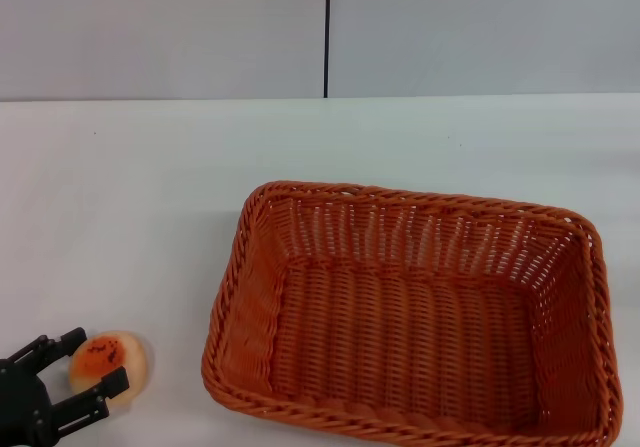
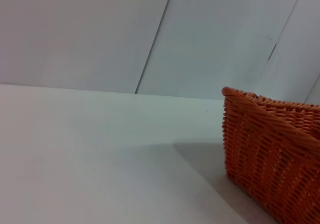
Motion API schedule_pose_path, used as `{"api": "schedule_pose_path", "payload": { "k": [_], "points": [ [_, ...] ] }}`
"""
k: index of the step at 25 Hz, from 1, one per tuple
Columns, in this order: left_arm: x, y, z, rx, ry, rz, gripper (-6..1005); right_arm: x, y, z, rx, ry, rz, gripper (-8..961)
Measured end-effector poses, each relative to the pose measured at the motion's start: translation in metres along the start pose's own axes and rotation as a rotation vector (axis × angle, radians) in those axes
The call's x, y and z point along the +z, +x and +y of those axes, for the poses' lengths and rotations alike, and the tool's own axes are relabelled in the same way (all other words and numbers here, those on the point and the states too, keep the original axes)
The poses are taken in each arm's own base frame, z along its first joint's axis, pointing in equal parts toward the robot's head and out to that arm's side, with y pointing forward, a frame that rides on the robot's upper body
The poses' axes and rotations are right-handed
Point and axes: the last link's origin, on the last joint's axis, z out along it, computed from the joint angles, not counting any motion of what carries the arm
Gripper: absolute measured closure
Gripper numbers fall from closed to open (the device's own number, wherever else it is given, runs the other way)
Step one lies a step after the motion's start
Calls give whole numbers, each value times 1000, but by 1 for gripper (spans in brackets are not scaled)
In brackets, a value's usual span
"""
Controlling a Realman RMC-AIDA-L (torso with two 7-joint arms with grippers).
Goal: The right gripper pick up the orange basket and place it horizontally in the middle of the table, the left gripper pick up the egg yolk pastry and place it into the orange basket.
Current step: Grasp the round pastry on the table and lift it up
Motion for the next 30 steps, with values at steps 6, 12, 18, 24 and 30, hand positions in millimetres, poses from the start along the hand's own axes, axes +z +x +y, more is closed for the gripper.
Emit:
{"api": "schedule_pose_path", "payload": {
  "k": [6, 12, 18, 24, 30],
  "points": [
    [2, -1, 2, 13, -23, -16, 180, 3, -1, 0, -3, -1, 0, 566],
    [7, 2, 1, 25, -34, -13, 359, 4, -1, 0, -20, 2, 2, 566],
    [10, 4, 1, 22, -44, -13, 505, 5, 0, 1, -21, -3, -1, 566],
    [11, 6, 1, 22, -51, -3, 688, 4, -1, 1, -17, -4, -2, 566],
    [12, 24, -5, 34, -28, 101, 752, 6, 0, 3, -14, -10, -4, 566]
  ]
}}
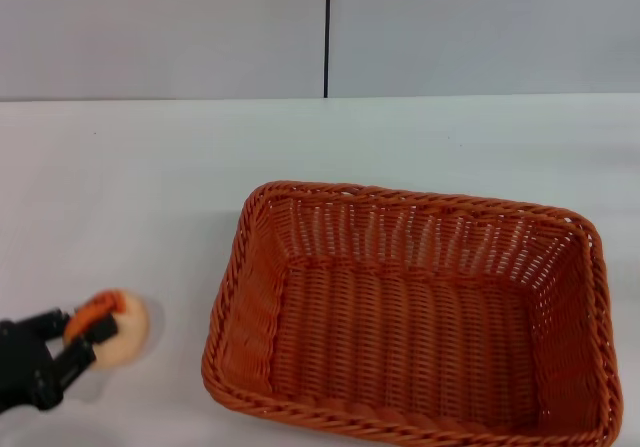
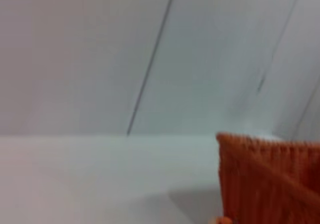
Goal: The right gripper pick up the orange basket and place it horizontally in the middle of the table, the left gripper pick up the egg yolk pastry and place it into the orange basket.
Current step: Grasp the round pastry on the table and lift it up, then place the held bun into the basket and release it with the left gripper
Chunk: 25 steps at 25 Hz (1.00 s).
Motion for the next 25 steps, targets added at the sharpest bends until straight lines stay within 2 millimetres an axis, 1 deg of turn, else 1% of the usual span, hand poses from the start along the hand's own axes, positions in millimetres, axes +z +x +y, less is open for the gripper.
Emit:
{"api": "schedule_pose_path", "payload": {
  "k": [2, 3, 6, 10, 11, 12, 14, 15, 16, 17, 18, 19, 20, 23, 24, 25],
  "points": [
    [0, 0, 0, 0, 0, 0, 774, -1, 0, 0, 0, -1, 1, 566],
    [5, 12, -3, 10, 7, 70, 785, -2, 1, 0, 0, 0, 4, 566],
    [11, 22, -5, 16, 10, 139, 798, -3, 2, 0, 6, 2, 7, 566],
    [35, 42, -8, 20, -12, 245, 816, -6, 6, 1, 20, 5, 15, 566],
    [48, 50, -7, 20, -42, 274, 821, -6, 6, 1, 20, 5, 15, 566],
    [54, 52, -6, 19, -56, 284, 825, -6, 7, 1, 24, 5, 16, 566],
    [71, 60, -1, 14, -112, 303, 834, -7, 8, 2, 29, 2, 19, 566],
    [71, 60, -1, 14, -112, 303, 841, -8, 9, 3, 33, -1, 20, 566],
    [91, 65, 7, 11, -193, 299, 847, -8, 9, 3, 33, -1, 20, 566],
    [91, 65, 7, 11, -193, 299, 854, -9, 10, 4, 36, 0, 21, 566],
    [97, 66, 10, 14, -221, 286, 860, -13, 12, 4, 39, 6, 23, 566],
    [97, 66, 10, 14, -221, 286, 867, -13, 12, 4, 39, 6, 23, 566],
    [110, 66, 17, 20, -288, 244, 873, -14, 12, 3, 40, 9, 23, 566],
    [110, 66, 17, 20, -288, 244, 887, -17, 13, 2, 41, 17, 24, 566],
    [125, 63, 28, 28, -376, 169, 892, -17, 13, 2, 41, 17, 24, 566],
    [125, 63, 28, 28, -376, 169, 897, -17, 13, 2, 41, 17, 25, 566]
  ]
}}
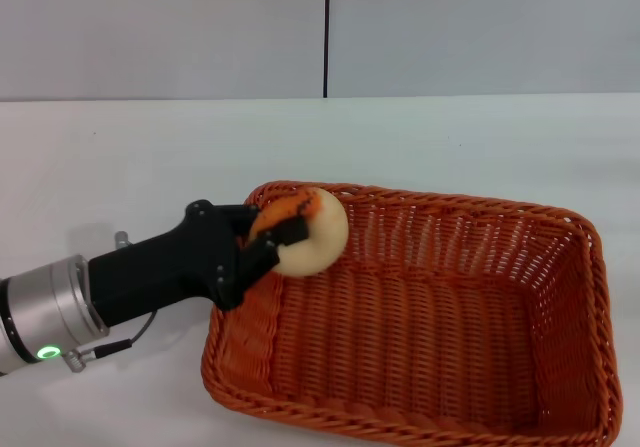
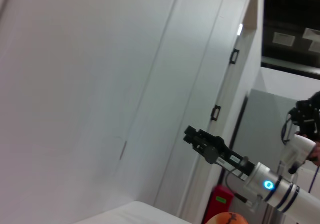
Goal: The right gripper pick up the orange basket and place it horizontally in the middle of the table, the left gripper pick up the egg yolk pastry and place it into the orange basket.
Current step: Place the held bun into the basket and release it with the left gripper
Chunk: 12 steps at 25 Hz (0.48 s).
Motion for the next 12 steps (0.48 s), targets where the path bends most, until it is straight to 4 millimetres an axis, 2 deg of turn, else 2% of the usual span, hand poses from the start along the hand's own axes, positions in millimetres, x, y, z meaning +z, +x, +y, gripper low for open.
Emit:
{"api": "schedule_pose_path", "payload": {
  "k": [1, 2, 3, 12],
  "points": [
    [0, 0, 0, 0, 0, 0, 901, 0, 0, 0, 0, 0, 0, 566],
    [11, -5, 6, -3, -70, -49, 906, 0, 0, 0, 0, 0, 0, 566],
    [12, -5, 6, -6, -74, -49, 924, 1, 0, 0, 0, -1, 1, 566],
    [16, -7, 9, -24, -77, -38, 884, 10, 1, 5, -3, -19, 3, 566]
  ]
}}
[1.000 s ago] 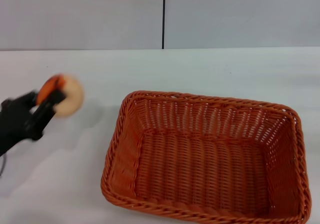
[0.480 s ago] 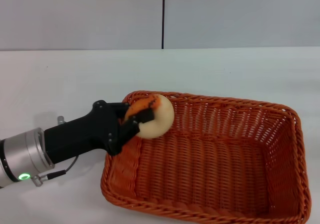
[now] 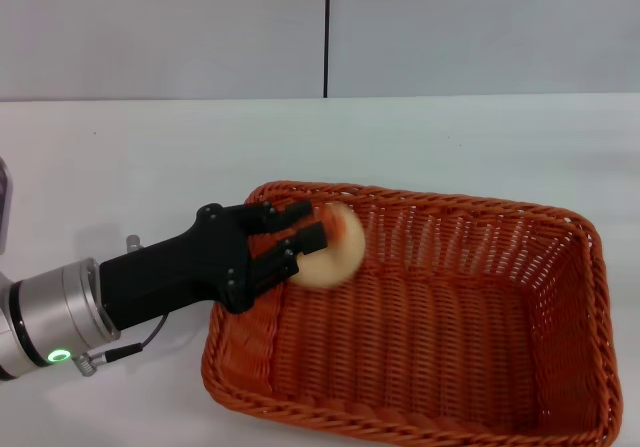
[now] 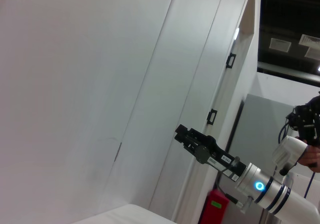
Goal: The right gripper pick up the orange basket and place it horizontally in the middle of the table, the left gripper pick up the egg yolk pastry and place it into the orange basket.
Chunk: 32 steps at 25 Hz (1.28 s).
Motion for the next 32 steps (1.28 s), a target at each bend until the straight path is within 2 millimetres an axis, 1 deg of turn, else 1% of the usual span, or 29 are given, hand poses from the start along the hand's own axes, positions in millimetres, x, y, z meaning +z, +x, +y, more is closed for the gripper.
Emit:
{"api": "schedule_pose_path", "payload": {
  "k": [1, 7, 12, 15, 19, 20, 21, 23, 24, 25, 26, 27, 28, 29, 32],
  "points": [
    [0, 0, 0, 0, 1, 1, 880, 1, 0, 0, 0, -2, 0, 566],
    [-1, 1, -1, 0, 7, 3, 681, 2, 1, 1, 1, -5, 2, 566],
    [-8, 5, -5, 6, 51, 41, 472, 1, 2, 2, 7, -3, 5, 566],
    [-17, 9, -8, 15, 117, 100, 250, -3, 2, 1, 7, -4, 3, 566],
    [-37, 18, -10, 84, 238, 235, 235, -9, -1, 1, 11, -13, -17, 566],
    [-47, 22, -11, 124, 310, 305, 231, -11, -2, 1, 11, -14, -25, 566],
    [-50, 23, -11, 134, 336, 332, 231, -13, -3, 1, 11, -15, -30, 566],
    [-64, 25, -10, 175, 447, 424, 231, -16, -5, 1, 11, -17, -41, 566],
    [-64, 25, -10, 175, 447, 424, 231, -18, -6, 0, 11, -14, -48, 566],
    [-80, 25, -7, 230, 590, 530, 231, -21, -8, -1, 11, -9, -56, 566],
    [-84, 25, -7, 245, 624, 552, 231, -23, -9, -3, 11, 0, -65, 566],
    [-93, 25, -3, 288, 712, 600, 231, -25, -9, -4, 11, 7, -71, 566],
    [-97, 25, -1, 319, 767, 629, 231, -30, -11, -7, 14, 29, -84, 566],
    [-104, 24, 2, 366, 840, 655, 230, -30, -11, -7, 14, 29, -84, 566],
    [-110, 24, 7, 499, 975, 664, 230, -34, -12, -10, 17, 54, -99, 566]
  ]
}}
